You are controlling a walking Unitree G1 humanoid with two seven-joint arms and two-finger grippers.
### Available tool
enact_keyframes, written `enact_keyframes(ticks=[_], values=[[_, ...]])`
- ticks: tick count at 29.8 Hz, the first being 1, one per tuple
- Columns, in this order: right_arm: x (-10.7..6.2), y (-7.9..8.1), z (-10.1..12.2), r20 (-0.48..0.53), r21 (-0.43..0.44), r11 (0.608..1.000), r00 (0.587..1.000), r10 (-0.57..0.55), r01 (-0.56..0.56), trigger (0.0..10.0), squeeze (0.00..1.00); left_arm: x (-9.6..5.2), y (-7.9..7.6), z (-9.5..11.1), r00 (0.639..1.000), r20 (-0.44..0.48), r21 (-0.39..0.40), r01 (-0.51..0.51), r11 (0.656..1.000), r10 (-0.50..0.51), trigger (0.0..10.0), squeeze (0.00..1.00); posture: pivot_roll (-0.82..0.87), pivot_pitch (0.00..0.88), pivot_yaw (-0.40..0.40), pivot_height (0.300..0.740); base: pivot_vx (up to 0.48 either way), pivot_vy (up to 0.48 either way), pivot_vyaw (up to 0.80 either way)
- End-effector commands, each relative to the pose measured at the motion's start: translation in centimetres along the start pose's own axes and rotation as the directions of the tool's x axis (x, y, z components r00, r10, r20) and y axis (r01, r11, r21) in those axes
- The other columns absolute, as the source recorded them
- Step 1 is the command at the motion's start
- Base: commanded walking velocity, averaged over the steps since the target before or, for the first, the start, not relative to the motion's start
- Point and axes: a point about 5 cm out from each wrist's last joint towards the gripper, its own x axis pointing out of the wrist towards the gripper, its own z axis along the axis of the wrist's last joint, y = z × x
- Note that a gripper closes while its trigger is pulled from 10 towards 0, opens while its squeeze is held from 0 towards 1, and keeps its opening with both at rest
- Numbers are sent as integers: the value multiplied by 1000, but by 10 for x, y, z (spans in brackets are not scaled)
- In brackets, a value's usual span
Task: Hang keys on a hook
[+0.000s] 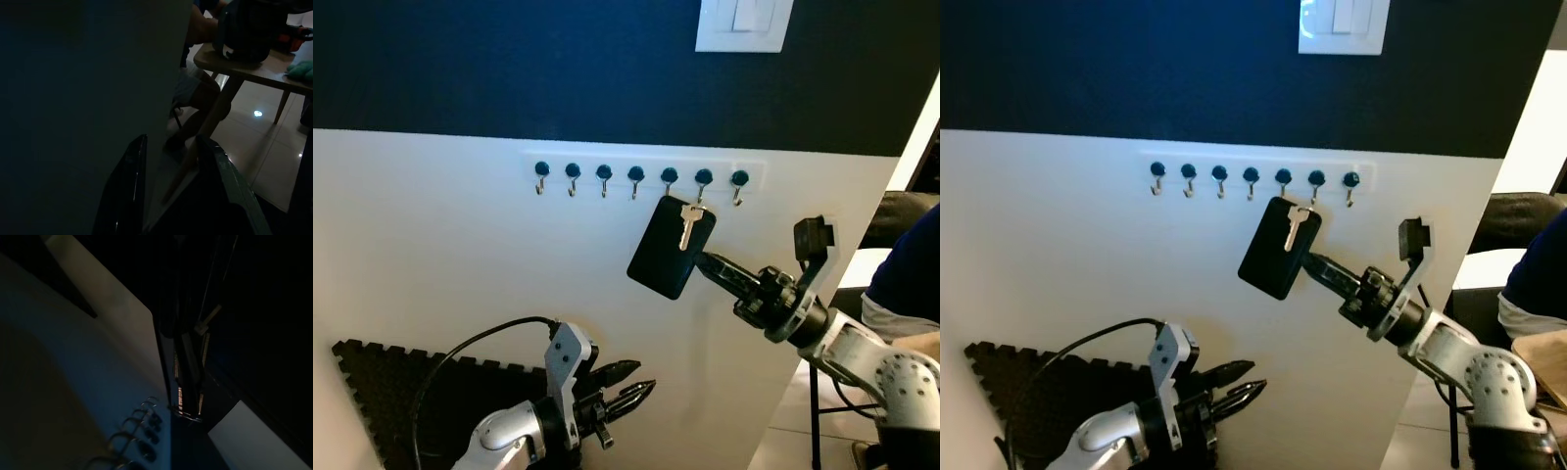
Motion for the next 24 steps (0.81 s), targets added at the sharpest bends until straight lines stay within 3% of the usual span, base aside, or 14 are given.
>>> enact_keyframes(ticks=[1,10,24], values=[[0,-3,-1,-25,1,1000,1000,-10,10,10000,0,3,-2,1,1000,8,-9,7,1000,-7,10000,0,47,60,5,740,0,0,0],[11,-16,9,19,-28,997,997,-75,76,10000,0,4,-2,2,1000,14,-3,-5,1000,5,10000,0,57,60,0,740,0,0,0],[-5,-30,37,151,-3,987,976,-156,158,10000,0,7,1,4,1000,15,-3,0,1000,0,10000,0,53,59,14,740,0,0,0]])
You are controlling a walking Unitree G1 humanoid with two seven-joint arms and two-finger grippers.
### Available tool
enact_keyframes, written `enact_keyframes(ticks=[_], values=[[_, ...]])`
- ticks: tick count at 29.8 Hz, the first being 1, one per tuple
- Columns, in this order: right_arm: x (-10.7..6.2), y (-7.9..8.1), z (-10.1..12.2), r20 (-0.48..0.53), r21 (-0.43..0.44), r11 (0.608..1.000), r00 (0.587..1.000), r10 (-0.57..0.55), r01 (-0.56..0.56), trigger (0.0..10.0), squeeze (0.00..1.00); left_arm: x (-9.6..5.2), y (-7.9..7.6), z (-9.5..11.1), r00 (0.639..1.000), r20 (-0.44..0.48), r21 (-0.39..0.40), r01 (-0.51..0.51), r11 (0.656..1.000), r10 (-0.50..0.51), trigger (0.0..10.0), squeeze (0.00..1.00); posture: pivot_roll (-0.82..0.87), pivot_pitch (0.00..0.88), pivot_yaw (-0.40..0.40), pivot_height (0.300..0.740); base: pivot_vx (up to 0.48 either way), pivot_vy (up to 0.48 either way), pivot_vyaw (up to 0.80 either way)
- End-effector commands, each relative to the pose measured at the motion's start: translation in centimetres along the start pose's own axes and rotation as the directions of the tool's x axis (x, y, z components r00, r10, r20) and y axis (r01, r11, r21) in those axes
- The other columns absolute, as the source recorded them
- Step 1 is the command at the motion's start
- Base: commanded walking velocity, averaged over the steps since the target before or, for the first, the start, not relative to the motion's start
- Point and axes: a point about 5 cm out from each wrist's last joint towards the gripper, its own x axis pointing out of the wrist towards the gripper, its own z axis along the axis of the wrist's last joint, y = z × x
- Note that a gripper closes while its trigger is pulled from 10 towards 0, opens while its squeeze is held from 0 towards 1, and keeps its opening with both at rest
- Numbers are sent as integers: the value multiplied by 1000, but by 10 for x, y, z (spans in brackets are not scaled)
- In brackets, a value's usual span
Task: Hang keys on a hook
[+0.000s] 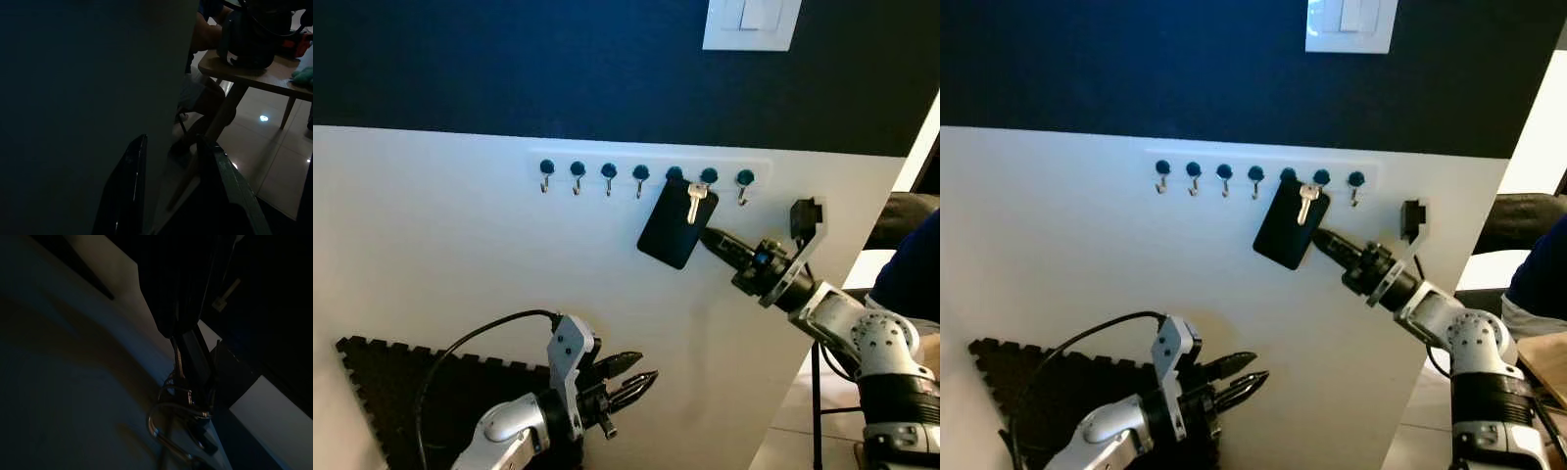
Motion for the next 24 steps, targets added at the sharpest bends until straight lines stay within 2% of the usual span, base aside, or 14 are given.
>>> enact_keyframes(ticks=[1,8,19,24], values=[[-9,-8,11,61,-3,998,996,-66,66,10000,0,3,-1,-1,1000,1,-13,5,1000,-5,10000,0,54,58,14,740,0,0,0],[-17,-16,12,74,27,993,991,-112,111,10000,0,2,-1,-1,1000,0,-13,5,1000,-5,10000,0,55,56,15,740,0,0,0],[-25,-26,-10,14,71,988,990,-141,140,10000,0,3,-2,0,1000,-1,-8,11,1000,-11,10000,0,58,52,16,740,0,0,0],[-27,-17,-17,-15,31,997,997,-70,70,10000,0,4,-3,1,1000,0,-7,15,1000,-15,10000,0,57,56,18,740,0,0,0]])
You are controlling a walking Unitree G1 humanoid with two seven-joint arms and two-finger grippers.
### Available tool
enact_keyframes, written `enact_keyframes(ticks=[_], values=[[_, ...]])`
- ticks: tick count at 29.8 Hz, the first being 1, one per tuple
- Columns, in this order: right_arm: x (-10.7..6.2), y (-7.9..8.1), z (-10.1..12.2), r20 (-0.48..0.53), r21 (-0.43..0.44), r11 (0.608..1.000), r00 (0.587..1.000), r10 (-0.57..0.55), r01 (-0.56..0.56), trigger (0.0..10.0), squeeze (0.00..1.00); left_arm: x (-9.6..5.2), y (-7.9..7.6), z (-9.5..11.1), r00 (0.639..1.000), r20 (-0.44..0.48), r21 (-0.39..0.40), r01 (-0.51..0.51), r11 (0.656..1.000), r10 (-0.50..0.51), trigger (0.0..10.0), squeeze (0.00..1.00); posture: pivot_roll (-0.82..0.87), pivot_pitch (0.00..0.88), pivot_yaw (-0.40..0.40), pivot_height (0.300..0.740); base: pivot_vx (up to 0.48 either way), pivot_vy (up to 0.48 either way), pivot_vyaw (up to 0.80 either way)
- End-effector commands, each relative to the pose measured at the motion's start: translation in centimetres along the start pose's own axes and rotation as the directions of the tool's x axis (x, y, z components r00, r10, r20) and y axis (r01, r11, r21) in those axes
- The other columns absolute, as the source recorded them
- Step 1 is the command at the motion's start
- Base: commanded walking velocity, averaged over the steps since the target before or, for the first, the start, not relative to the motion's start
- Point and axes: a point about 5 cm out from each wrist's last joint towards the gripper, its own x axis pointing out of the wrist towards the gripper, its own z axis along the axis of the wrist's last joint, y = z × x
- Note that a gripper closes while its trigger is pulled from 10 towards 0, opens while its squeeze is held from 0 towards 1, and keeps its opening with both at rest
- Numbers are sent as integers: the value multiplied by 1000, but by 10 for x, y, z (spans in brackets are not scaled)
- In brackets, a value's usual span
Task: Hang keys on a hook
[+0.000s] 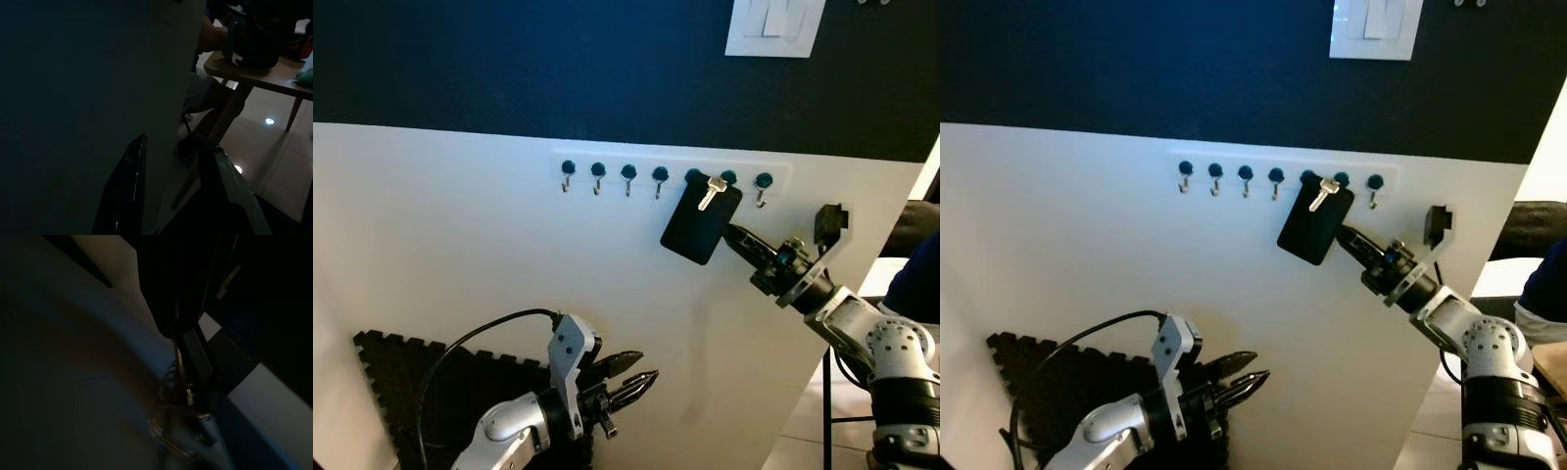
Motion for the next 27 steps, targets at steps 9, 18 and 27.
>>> enact_keyframes(ticks=[9,18,27], values=[[-15,-6,-23,-75,37,999,997,-30,33,10000,0,4,-2,2,1000,4,-5,16,1000,-16,10000,0,58,59,17,740,0,0,0],[-17,-2,-25,-75,25,1000,997,-12,14,10000,0,4,-2,2,1000,2,-5,18,1000,-18,10000,0,58,60,20,740,0,0,0],[-16,18,-24,-75,13,991,988,137,-137,10000,0,5,-2,3,1000,9,-3,19,1000,-19,10000,0,61,61,17,740,0,0,0]])
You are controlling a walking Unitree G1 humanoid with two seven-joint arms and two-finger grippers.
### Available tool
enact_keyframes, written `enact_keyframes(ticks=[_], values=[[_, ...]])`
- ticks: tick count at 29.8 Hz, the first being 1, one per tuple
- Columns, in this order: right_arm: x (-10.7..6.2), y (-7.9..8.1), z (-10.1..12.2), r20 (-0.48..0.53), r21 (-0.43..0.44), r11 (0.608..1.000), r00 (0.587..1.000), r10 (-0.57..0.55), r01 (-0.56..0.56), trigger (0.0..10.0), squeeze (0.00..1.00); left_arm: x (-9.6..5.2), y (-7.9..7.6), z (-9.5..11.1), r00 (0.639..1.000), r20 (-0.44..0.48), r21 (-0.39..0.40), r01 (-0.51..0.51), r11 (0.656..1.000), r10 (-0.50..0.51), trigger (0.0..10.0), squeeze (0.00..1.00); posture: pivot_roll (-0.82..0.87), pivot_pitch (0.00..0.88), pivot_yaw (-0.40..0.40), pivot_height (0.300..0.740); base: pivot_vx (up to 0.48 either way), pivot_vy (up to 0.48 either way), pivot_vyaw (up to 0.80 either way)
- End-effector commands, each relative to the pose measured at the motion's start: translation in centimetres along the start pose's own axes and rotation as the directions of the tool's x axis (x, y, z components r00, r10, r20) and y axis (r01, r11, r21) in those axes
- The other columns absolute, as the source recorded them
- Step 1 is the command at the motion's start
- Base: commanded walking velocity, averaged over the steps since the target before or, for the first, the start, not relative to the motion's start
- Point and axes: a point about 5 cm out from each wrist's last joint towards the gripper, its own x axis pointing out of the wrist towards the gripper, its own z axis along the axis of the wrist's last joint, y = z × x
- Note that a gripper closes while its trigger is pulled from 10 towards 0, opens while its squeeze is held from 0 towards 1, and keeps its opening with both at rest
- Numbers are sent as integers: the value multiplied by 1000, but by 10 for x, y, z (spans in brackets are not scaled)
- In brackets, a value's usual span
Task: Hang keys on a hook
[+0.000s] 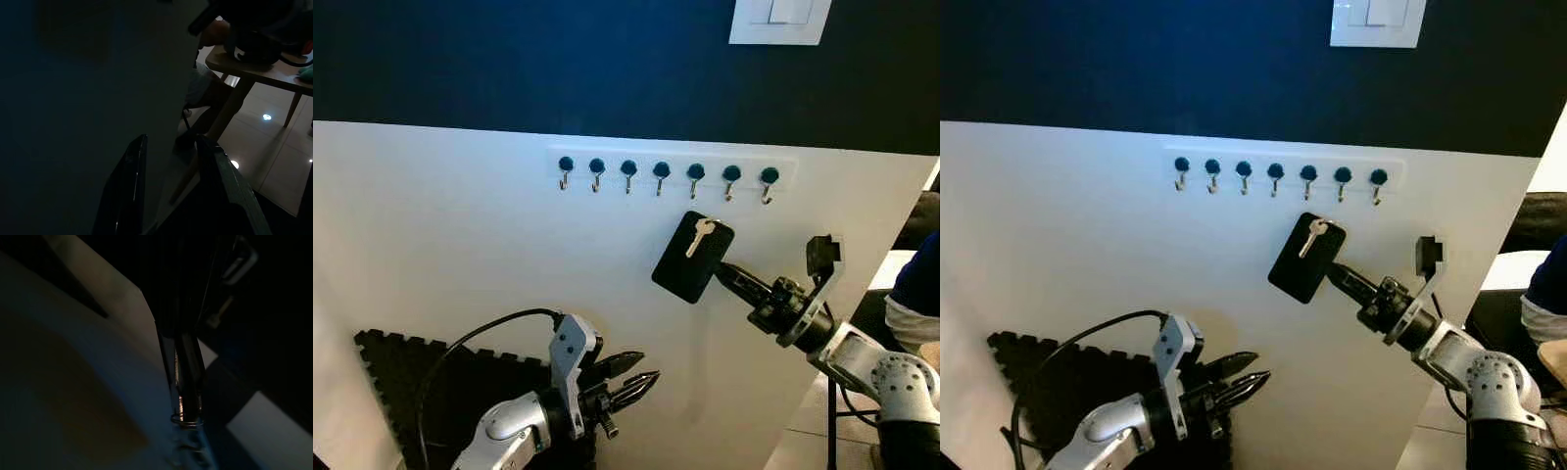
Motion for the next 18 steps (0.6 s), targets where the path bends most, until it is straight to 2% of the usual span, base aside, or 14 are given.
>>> enact_keyframes(ticks=[1,3,7,10,18], values=[[1,8,1,10,-4,998,998,60,-60,10000,0,3,-2,3,1000,11,-3,15,1000,-15,10000,0,61,61,17,740,0,0,0],[4,18,7,33,-15,991,991,130,-130,10000,0,4,-2,3,1000,12,-2,14,1000,-14,10000,0,60,60,17,740,0,0,0],[5,21,11,53,-29,987,986,156,-155,10000,0,4,-2,3,1000,12,-2,15,1000,-15,10000,0,60,60,17,740,0,0,0],[5,16,20,100,-42,992,988,119,-115,10000,0,4,-3,2,1000,10,-4,17,1000,-17,10000,0,59,60,18,740,0,0,0],[4,0,24,117,-28,1000,993,9,-6,10000,0,4,-3,2,1000,8,-5,21,1000,-21,10000,0,61,61,17,740,0,0,0]])
